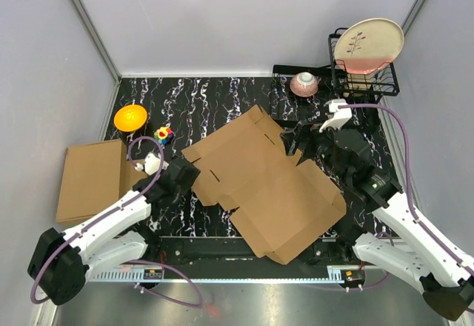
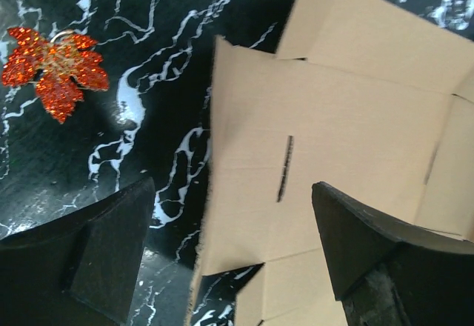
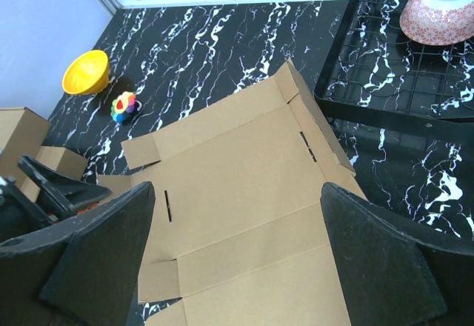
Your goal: Fold the paper box
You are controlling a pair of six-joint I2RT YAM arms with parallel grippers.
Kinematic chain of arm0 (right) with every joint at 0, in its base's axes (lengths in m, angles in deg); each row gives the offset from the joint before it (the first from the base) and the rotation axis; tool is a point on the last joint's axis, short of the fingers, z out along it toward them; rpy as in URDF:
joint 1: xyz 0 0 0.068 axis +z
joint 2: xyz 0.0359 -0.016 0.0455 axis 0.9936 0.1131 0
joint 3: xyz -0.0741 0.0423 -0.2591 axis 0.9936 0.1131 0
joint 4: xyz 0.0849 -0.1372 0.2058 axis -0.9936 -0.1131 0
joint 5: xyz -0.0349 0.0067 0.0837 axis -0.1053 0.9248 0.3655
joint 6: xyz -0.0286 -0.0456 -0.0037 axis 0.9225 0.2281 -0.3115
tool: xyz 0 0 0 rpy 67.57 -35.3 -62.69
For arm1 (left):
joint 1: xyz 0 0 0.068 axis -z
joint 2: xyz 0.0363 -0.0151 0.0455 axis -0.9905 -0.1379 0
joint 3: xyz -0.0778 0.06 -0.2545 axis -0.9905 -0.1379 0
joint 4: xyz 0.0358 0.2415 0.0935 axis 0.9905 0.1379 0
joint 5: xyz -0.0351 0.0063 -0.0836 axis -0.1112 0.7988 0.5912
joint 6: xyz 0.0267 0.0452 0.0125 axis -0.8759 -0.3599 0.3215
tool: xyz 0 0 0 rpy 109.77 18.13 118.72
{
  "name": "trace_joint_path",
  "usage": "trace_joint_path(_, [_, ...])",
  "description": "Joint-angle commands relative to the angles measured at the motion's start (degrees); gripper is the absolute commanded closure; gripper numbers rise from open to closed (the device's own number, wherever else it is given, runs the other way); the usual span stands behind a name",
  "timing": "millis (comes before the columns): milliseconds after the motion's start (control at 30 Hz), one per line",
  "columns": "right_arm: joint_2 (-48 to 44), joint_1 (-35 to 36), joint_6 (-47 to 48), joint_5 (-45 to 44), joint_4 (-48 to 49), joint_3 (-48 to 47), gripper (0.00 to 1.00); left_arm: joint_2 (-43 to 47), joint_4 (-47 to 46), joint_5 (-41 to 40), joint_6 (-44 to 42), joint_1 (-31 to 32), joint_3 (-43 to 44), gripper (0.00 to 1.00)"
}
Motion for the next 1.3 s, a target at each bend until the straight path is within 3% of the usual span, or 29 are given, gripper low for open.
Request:
trace_joint_path(0, [-2.04,0.04,-0.95,0.38,0.47,0.15,0.0,-2.66,-3.85,2.79,3.31,0.23,-1.43,0.12])
trace_joint_path(133, [-2.66,-0.05,-1.12,-0.06,0.21,0.85,0.0,-6.43,-8.95,4.21,2.18,0.23,-3.62,0.25])
trace_joint_path(167, [-2.75,0.04,-1.21,-0.06,0.12,0.94,0.0,-7.23,-10.09,4.38,1.65,0.14,-3.89,0.36])
trace_joint_path(367, [-3.18,0.04,-0.42,-0.85,-1.37,0.06,0.0,-12.68,-16.78,7.72,-3.45,0.14,-3.28,0.76])
trace_joint_path(400, [-3.36,-0.05,0.02,-0.94,-1.55,-0.2,0.0,-12.42,-17.31,7.64,-4.59,0.14,-2.93,0.87])
trace_joint_path(500, [-4.15,-0.05,0.81,-1.82,-2.6,-1.34,0.0,-9.44,-16.52,6.32,-10.21,-0.21,-0.82,1.0])
trace_joint_path(600, [-4.77,0.04,1.78,-1.99,-4.36,-4.15,0.0,-5.57,-14.25,6.67,-19.25,-1.78,4.35,1.0])
trace_joint_path(767, [-6.26,-0.05,4.59,-3.48,-6.82,-11.35,0.0,-4.24,-10.28,10.26,-37.71,-5.91,23.5,1.0])
trace_joint_path(933, [-7.67,0.04,6.61,-4.1,-8.84,-16.72,0.0,-11.17,-4.67,24.49,-51.5,-6.98,48.54,1.0])
trace_joint_path(1000, [-8.46,-0.05,7.14,-4.37,-9.37,-17.43,0.0,-12.68,-1.85,32.45,-53.63,-6.98,56.7,1.0])
trace_joint_path(1100, [-9.16,0.04,7.32,-4.63,-10.6,-18.4,0.0,-12.77,-1.58,42.83,-55.31,-6.98,62.35,0.99])
trace_joint_path(1267, [-10.66,-0.05,7.14,-3.93,-11.31,-19.89,0.0,-9.79,-4.82,54.02,-54.35,-6.98,65.28,0.99])
